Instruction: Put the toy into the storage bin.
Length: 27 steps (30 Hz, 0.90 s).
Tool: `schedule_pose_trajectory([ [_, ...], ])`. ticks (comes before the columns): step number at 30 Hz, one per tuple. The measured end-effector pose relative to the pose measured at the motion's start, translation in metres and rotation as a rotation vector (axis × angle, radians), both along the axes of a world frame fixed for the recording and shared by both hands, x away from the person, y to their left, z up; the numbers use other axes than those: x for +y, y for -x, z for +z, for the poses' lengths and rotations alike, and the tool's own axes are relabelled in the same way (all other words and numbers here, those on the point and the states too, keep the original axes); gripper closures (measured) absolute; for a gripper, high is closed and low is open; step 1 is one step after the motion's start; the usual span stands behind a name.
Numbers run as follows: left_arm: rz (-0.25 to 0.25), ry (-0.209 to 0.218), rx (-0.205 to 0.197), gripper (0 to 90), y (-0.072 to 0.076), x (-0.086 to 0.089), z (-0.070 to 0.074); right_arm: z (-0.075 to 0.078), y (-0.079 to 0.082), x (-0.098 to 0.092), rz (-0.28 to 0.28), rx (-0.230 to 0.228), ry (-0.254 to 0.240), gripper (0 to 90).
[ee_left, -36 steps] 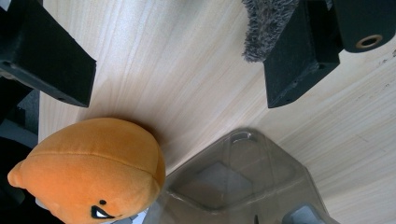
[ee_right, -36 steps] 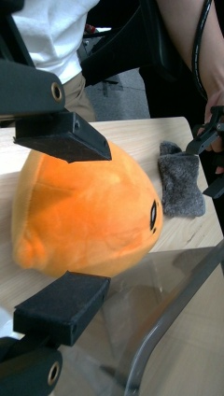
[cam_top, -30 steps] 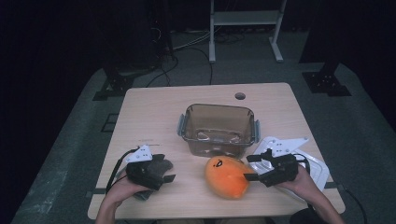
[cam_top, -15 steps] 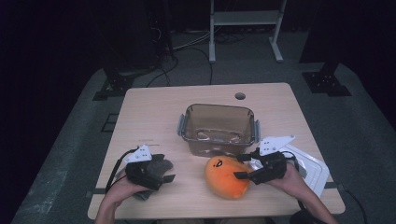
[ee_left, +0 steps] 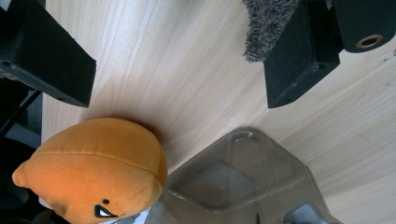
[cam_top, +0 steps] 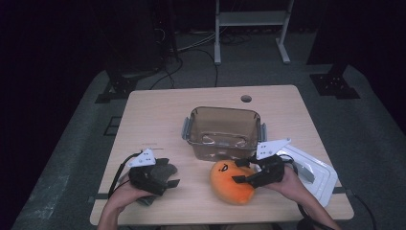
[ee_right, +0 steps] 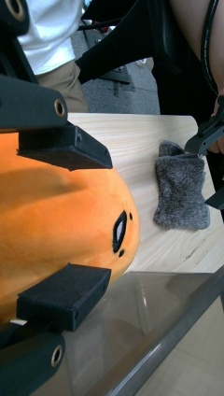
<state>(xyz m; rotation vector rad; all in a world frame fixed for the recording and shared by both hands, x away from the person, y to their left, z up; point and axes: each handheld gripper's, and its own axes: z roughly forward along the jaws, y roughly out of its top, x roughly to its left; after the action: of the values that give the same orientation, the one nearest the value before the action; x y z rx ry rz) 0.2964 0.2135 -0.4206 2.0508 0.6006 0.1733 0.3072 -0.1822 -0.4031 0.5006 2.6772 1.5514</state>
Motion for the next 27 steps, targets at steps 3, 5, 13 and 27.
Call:
schedule_pose_trajectory([
  [3,-0.001,0.0,0.001,8.4,0.0,0.0,0.0,-0.001,-0.001,0.002,0.001,0.001,0.005,41.9],
  [5,-0.001,-0.003,0.003,8.4,0.0,0.0,0.0,-0.002,-0.002,0.003,-0.006,0.001,0.007,43.2],
  [13,-0.003,0.0,0.005,8.4,0.0,-0.001,-0.001,-0.003,-0.004,0.006,-0.017,-0.001,0.018,46.9],
  [27,-0.005,-0.004,0.007,8.4,0.0,-0.002,-0.001,-0.014,-0.004,0.011,-0.016,0.011,0.044,55.3],
])
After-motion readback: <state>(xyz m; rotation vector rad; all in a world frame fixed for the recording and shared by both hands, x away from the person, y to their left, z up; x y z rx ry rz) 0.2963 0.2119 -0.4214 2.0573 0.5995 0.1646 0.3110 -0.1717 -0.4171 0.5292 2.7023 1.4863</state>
